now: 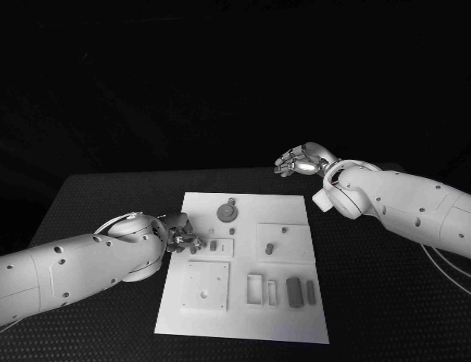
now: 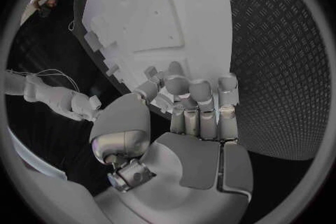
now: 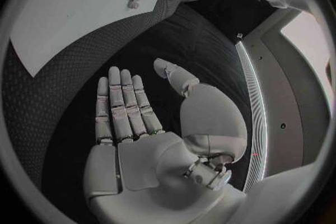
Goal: Assemble the parts on the task board
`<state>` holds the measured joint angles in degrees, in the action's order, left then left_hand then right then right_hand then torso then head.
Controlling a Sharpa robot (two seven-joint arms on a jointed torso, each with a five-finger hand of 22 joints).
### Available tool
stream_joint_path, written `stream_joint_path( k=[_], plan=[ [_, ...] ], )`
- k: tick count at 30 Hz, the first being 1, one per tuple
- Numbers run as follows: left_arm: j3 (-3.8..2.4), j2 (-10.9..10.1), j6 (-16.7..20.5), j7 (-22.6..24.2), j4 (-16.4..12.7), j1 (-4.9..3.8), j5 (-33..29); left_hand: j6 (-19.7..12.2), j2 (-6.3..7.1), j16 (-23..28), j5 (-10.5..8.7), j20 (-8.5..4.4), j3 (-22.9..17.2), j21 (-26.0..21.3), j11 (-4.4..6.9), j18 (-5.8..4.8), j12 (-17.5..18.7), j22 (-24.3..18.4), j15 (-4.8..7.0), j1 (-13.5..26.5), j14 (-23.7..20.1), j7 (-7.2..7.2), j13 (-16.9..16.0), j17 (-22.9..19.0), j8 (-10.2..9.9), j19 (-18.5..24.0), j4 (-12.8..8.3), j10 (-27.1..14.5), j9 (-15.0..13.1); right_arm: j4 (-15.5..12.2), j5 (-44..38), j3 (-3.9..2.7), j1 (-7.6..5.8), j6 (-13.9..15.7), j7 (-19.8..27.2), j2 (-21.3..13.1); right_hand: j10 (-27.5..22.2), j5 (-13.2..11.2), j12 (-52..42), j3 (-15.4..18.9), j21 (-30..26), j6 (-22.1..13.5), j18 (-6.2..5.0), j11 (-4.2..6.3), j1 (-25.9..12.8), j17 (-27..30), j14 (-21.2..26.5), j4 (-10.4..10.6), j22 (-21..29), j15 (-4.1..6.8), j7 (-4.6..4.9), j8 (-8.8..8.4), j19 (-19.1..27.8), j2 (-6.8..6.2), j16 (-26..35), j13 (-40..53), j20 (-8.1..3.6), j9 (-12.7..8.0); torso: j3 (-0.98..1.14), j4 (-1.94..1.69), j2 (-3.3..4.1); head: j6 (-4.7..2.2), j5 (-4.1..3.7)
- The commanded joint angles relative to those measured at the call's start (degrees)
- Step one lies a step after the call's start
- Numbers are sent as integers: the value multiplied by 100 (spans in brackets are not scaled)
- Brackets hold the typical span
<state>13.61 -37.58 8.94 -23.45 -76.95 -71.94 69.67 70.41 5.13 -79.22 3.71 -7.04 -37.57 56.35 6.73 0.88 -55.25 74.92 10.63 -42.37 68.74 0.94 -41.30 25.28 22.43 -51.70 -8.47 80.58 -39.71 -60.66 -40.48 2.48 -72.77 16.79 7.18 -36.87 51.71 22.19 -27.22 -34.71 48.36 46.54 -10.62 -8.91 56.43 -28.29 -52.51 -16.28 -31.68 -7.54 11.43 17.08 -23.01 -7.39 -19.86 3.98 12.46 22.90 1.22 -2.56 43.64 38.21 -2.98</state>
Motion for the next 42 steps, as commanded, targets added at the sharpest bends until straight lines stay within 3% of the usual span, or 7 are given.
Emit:
stream_joint_path(
  k=[1, 9, 14, 26, 32, 36, 42],
  plan=[
    [6, 15, -105, -4, -13, 9, 17, 7, 56, -21, -44, -834, 42, 11, 38, 7, -40, 90, 14, 14, -10, -11, 10, -6, 23, -9, 12, -22, 2, -10, -3, -2, 0, -73, 54, 0, 42, 26, 27, 17, -38, -37, 104, -13, -58, 9, -11, 3, -6, -28, 20, 34, 42, 5, 25, -3, -1, -8, -1, 0, 0, 7, -5],
    [6, 13, -57, -17, 8, 9, 17, 8, 170, -31, -75, -838, 78, 3, 43, 16, -53, 85, 20, 70, -9, -6, 12, -5, 35, -14, 150, -21, 6, -10, -3, -2, 0, -71, 53, -5, 43, 26, 27, 16, -38, -36, 104, -13, -57, 9, -11, 2, -6, -28, 20, 35, 42, 6, 26, -3, -1, -9, -6, -4, 0, 3, -8],
    [6, 7, -26, -25, 24, 9, 17, -9, 455, -49, -94, -847, 55, 2, 45, 34, -63, 79, 28, 175, -23, 0, 7, 0, 64, -24, 479, -27, -16, -10, -3, -2, 0, -71, 53, -2, 43, 26, 28, 16, -38, -36, 104, -13, -57, 9, -11, 2, -7, -28, 20, 35, 42, 6, 26, -3, -1, -9, -1, -1, 1, 7, -10],
    [5, -10, 44, -39, 50, 9, 18, -33, 755, -72, -92, -845, -36, 21, 48, 47, -76, 83, 36, 154, -32, -1, -1, 3, 105, -25, 919, -30, -52, -12, -3, -2, 0, -69, 53, -11, 44, 27, 29, 16, -38, -37, 104, -13, -56, 9, -11, 1, -8, -29, 20, 35, 42, 4, 26, -3, -1, -10, -2, -1, -1, 1, -12],
    [1, -24, 112, -5, 41, 9, -27, -40, 782, -73, -92, -844, -46, 27, 47, 49, -77, 85, 37, 136, -36, -2, -2, 2, 110, -26, 981, -31, -58, -9, -3, -2, 0, -69, 53, -10, 44, 27, 29, 15, -38, -37, 104, -13, -56, 9, -11, 1, -8, -29, 20, 35, 42, 4, 26, -3, -1, -10, 0, 2, 3, -6, -5],
    [-6, -49, 166, 30, 27, 8, -203, -77, 910, -51, -92, -843, -70, 27, 37, 52, -55, 82, 44, 113, -55, -12, 10, -11, 104, -23, 1089, -46, -61, -6, -3, -2, 0, -68, 52, -10, 44, 27, 29, 15, -38, -37, 104, -13, -56, 9, -12, 1, -8, -29, 20, 36, 42, 4, 26, -3, -1, -10, -3, 0, -1, -9, -15],
    [-68, -91, 356, 112, -10, 3, -657, -159, 1099, 1, -92, -834, -65, 13, 10, 49, 3, 74, 48, 128, -91, -40, 43, -44, 77, 2, 1297, -67, -61, 4, -3, -2, 0, -67, 51, -6, 45, 27, 30, 16, -38, -38, 105, -13, -57, 9, -11, 2, -9, -29, 21, 36, 42, 3, 27, -3, -1, -11, -2, 0, -1, -18, -14]
  ],
)
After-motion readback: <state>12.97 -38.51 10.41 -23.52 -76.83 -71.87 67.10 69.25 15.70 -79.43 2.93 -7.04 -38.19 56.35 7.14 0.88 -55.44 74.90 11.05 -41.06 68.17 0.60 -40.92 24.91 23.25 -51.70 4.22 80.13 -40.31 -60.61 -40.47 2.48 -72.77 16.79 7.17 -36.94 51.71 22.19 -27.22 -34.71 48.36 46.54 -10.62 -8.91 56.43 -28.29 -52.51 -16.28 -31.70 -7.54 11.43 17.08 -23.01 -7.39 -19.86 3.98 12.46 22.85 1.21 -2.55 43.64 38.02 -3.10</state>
